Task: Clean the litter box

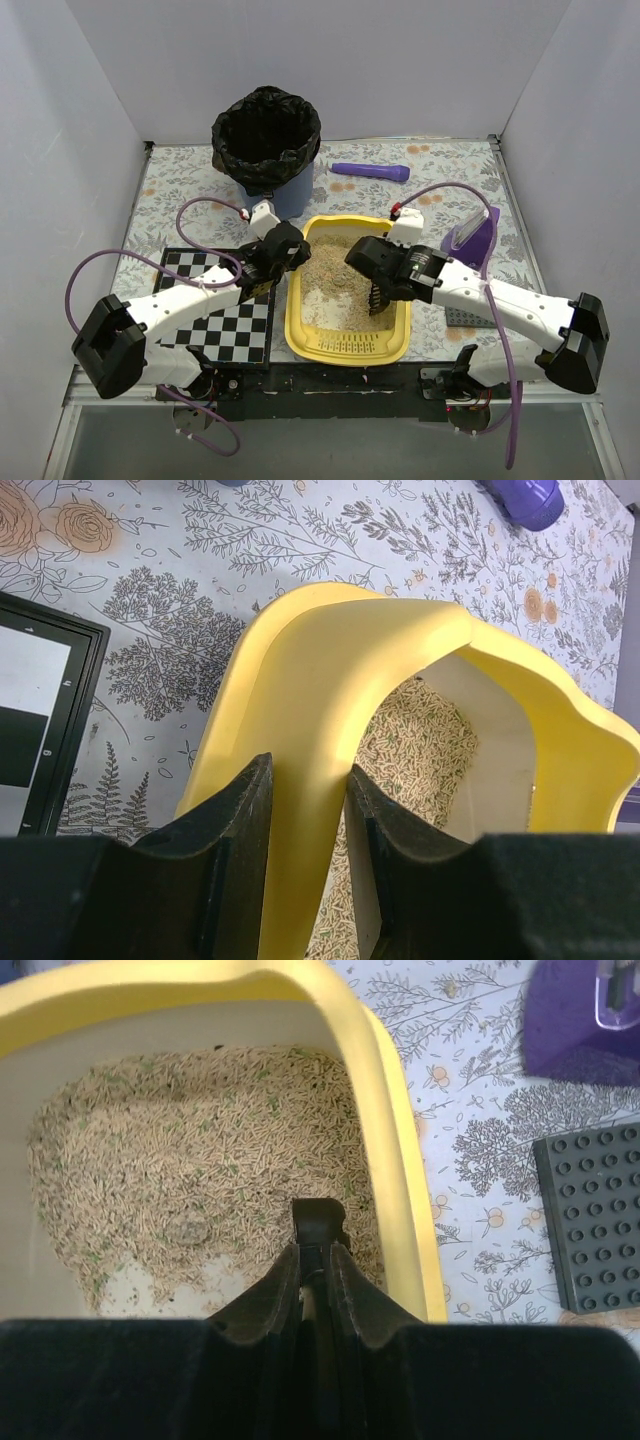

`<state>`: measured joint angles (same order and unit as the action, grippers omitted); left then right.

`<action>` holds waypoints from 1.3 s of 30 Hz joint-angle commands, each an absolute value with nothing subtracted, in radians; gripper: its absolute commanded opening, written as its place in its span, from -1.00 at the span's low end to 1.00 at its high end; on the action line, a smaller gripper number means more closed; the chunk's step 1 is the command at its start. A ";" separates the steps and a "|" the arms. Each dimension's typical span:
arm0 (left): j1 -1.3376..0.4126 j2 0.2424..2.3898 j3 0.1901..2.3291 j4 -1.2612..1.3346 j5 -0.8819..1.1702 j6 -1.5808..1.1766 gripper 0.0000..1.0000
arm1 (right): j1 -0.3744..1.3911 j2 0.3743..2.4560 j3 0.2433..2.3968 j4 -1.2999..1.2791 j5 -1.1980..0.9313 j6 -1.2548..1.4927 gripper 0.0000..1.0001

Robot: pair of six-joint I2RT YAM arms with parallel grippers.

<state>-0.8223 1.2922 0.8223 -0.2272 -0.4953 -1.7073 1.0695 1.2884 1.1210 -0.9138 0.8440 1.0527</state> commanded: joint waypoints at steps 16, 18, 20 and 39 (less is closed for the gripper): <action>-0.821 1.236 0.756 -0.264 -0.449 -1.828 -1.00 | 1.247 1.310 0.784 -0.762 0.945 1.945 -0.97; -0.822 1.235 0.755 -0.262 -0.443 -1.829 -1.00 | 1.275 1.368 0.801 -0.814 0.966 2.063 -0.97; -0.822 1.233 0.749 -0.255 -0.430 -1.829 -1.00 | 1.278 1.422 0.804 -0.821 0.969 2.146 -0.97; -0.824 1.192 0.683 -0.196 -0.377 -1.829 -1.00 | 1.198 1.795 0.973 -0.798 0.928 2.290 -0.97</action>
<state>-0.8135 1.2133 0.7193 -0.1413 -0.4545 -1.7493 1.2247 1.6825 1.0481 -0.8299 1.1934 2.0724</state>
